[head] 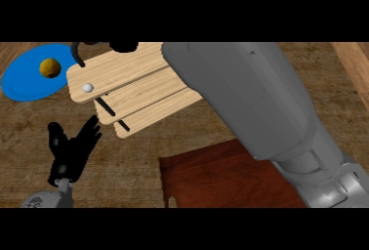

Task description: Pick the cupcake from the tray and place it in the tiered shelf

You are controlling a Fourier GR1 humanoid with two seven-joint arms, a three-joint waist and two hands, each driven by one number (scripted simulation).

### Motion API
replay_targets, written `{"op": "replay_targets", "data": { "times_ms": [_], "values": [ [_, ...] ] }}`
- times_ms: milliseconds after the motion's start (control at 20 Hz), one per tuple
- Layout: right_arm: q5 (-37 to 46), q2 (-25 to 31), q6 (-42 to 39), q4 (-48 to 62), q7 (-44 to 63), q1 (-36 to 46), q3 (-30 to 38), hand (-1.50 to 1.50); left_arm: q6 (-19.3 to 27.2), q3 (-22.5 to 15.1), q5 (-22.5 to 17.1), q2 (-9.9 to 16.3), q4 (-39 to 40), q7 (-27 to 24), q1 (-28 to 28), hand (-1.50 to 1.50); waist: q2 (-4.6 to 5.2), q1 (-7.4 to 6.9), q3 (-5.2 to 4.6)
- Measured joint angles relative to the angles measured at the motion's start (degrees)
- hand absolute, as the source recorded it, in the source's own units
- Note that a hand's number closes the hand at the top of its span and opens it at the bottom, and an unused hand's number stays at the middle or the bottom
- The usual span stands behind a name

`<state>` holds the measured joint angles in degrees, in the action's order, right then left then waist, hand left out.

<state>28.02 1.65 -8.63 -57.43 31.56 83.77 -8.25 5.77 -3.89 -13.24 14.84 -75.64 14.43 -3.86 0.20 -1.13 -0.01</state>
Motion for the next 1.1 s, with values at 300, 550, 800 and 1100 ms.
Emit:
{"op": "replay_targets", "data": {
  "times_ms": [300, 550, 800, 1100],
  "values": [
    [1.9, -0.7, 5.1, 9.4, -6.8, 2.0, 0.6, 1.5, -1.3, 1.0, 0.0, 0.2, 0.6, -0.7, -0.1, 0.0, 0.05, -0.21, 0.02],
    [1.0, -1.1, 8.0, 14.3, -11.8, 2.6, 0.2, 1.5, -1.3, 1.7, 0.1, 0.0, 0.7, 0.3, -0.8, 0.0, 0.09, -0.35, -0.03],
    [0.7, -1.3, 7.8, 16.7, -13.7, 4.6, 1.4, 1.5, -1.3, 1.7, 0.5, 0.0, -0.8, 1.7, -0.1, 0.0, -0.02, -0.09, -0.03],
    [1.0, -0.8, 8.3, 19.7, -15.3, 5.3, 2.9, -1.5, -1.7, 1.9, 0.8, -0.6, -0.9, 1.2, 0.3, 0.0, -0.01, -0.08, -0.04]
  ]
}}
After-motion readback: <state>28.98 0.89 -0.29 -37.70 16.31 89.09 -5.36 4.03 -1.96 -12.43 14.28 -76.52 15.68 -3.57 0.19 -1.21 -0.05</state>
